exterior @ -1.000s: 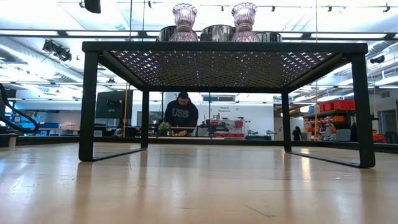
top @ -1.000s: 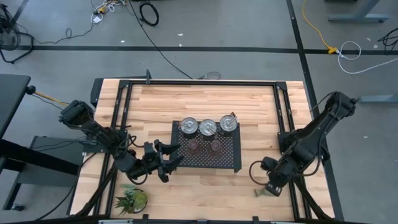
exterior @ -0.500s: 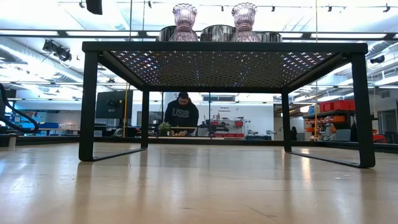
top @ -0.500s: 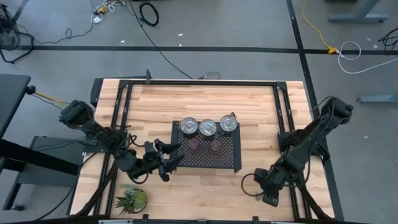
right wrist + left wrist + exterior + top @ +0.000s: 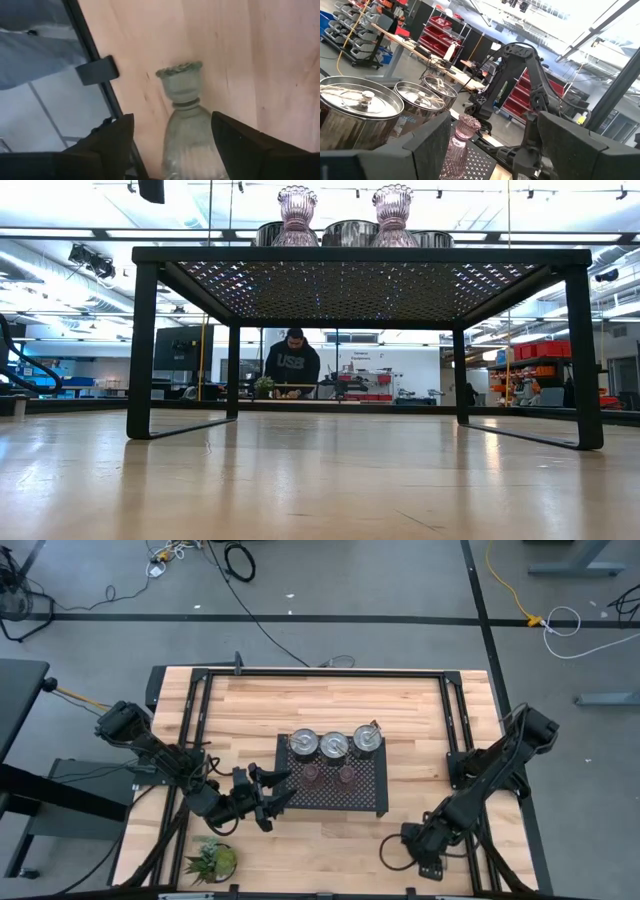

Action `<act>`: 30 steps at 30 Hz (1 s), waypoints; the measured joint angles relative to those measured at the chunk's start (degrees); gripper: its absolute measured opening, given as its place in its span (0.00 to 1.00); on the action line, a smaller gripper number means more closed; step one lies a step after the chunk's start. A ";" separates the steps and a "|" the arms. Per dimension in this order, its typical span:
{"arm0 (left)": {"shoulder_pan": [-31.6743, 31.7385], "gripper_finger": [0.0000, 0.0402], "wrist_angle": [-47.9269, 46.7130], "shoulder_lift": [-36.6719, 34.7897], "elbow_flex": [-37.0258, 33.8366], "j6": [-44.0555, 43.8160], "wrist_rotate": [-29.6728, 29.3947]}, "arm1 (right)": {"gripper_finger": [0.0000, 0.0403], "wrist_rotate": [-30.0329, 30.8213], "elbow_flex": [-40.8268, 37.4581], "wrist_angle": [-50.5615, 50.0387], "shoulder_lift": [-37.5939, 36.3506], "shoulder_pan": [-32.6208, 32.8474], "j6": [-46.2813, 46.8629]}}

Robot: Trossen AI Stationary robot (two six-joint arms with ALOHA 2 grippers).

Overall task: Pick & Place candle stick holders
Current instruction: Put the green glass candle holder on the shelf aligned with the other glass candle holders

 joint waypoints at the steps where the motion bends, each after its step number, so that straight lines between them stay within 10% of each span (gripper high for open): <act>1: 0.00 0.74 0.02 0.00 0.00 0.00 0.00 | 0.66 0.02 0.00 0.07 0.48 0.00 -0.38; 30: 0.00 0.74 0.02 0.00 0.00 -0.02 -0.13 | 0.64 0.61 0.11 5.70 11.09 2.15 -4.60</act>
